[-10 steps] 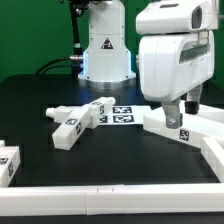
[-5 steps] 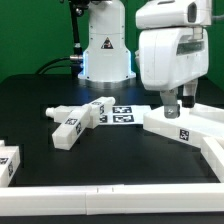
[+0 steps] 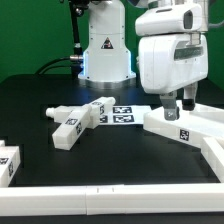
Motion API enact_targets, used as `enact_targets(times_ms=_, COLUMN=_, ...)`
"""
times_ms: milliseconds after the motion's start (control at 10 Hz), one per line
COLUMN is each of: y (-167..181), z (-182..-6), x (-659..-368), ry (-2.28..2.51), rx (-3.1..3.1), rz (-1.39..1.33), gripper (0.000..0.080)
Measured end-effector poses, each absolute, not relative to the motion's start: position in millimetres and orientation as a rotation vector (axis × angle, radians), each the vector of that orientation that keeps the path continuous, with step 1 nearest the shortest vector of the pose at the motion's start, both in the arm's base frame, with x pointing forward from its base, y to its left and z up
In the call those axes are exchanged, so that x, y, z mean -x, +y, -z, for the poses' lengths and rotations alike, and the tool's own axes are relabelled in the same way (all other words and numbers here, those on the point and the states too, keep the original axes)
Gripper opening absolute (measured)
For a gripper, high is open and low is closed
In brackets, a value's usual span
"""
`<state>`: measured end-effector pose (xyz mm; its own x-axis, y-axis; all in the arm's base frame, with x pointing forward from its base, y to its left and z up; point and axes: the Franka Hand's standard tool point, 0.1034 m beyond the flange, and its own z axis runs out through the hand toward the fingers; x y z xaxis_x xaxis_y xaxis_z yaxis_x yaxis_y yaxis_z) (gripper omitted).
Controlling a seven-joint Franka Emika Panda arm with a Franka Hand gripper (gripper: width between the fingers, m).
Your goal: Assemble desk
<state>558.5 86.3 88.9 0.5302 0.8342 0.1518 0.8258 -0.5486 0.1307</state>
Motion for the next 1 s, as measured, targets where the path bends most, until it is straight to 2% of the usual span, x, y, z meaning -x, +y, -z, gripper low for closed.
enact_targets(times_ms=200, y=77, z=-81.7, x=-527, ry=1.46, rx=-2.721, rz=-0.286, gripper=0.065)
enact_targets(times_ms=300, y=90, z=-82.3, x=-518, ry=1.367, rx=-2.773, rz=-0.313, gripper=0.065)
enact_targets(times_ms=400, y=110, z=-75.8, x=-507, ry=1.35, rx=-2.789, rz=-0.343, gripper=0.065)
enact_targets(times_ms=500, y=114, z=-66.3, x=-504, ry=1.357, rx=-2.789, rz=-0.352, gripper=0.065)
enact_targets(times_ms=800, y=116, z=-61.5, x=-500, ry=1.287, rx=-2.834, rz=-0.346, gripper=0.065)
enact_targets(times_ms=1000, y=130, z=-37.9, x=-480, ry=1.239, rx=-2.884, rz=-0.326, gripper=0.065)
